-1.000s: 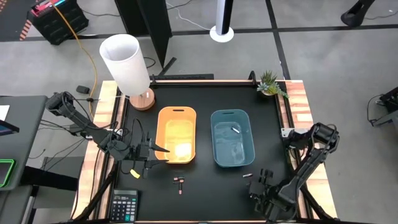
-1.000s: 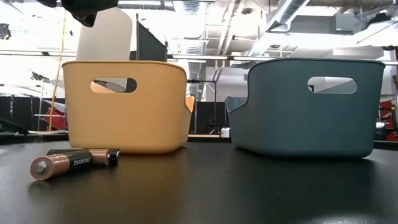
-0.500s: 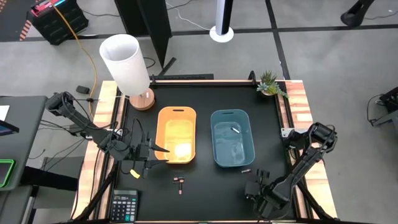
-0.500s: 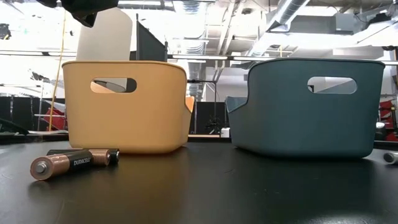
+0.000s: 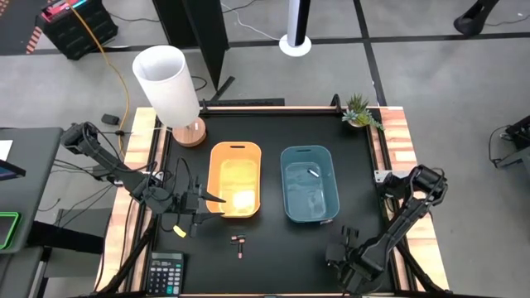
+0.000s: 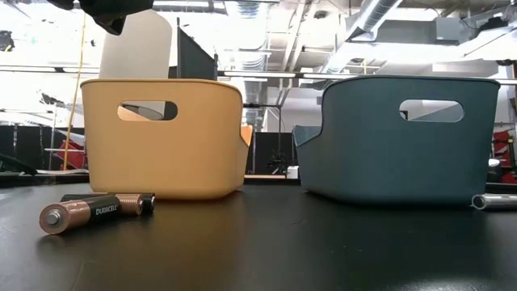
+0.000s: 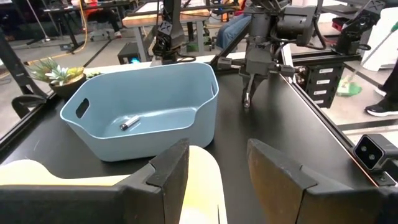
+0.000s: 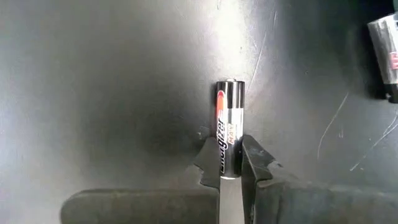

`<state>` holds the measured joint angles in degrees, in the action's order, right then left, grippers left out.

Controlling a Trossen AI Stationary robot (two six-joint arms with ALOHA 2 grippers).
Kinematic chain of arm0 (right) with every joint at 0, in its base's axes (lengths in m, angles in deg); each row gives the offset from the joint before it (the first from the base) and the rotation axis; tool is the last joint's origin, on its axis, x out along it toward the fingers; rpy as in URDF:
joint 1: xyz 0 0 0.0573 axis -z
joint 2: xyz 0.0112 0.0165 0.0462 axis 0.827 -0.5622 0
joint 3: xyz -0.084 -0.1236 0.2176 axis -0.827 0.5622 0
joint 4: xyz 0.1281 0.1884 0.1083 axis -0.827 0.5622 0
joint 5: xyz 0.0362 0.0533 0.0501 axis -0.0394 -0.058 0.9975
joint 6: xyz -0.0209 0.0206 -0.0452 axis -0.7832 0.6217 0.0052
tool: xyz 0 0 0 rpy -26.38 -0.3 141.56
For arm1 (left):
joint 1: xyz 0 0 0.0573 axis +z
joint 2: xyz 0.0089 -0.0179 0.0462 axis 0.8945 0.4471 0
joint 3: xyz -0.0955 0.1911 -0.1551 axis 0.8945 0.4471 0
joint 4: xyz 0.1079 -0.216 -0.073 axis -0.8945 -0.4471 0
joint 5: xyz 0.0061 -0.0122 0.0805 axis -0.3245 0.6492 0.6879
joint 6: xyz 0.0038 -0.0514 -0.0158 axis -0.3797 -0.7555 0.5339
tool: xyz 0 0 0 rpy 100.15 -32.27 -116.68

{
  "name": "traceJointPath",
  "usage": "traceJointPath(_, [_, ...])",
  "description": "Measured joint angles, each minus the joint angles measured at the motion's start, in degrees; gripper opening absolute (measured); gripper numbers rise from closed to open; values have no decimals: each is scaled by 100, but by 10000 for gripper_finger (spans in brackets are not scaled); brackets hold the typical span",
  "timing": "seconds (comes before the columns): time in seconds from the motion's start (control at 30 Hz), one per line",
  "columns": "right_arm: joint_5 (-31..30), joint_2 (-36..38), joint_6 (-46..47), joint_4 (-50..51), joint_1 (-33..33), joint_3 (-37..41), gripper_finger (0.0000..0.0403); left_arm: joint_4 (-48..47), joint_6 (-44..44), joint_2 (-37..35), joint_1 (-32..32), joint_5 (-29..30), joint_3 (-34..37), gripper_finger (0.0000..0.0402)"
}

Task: Sort batteries
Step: Put the bottom silver battery into the blue bin

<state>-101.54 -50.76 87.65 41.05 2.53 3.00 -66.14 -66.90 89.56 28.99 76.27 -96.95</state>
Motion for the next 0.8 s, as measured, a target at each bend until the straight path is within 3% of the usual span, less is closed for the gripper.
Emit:
traceJointPath(0.5, [-136, -14, -121, 510, -41, -443, 25, 2, -2, 0, 0, -2, 0, 157])
traceJointPath(0.8, [-1026, -3, -496, 1957, 75, -1409, 25, 2, -4, 0, -1, -2, 0, 157])
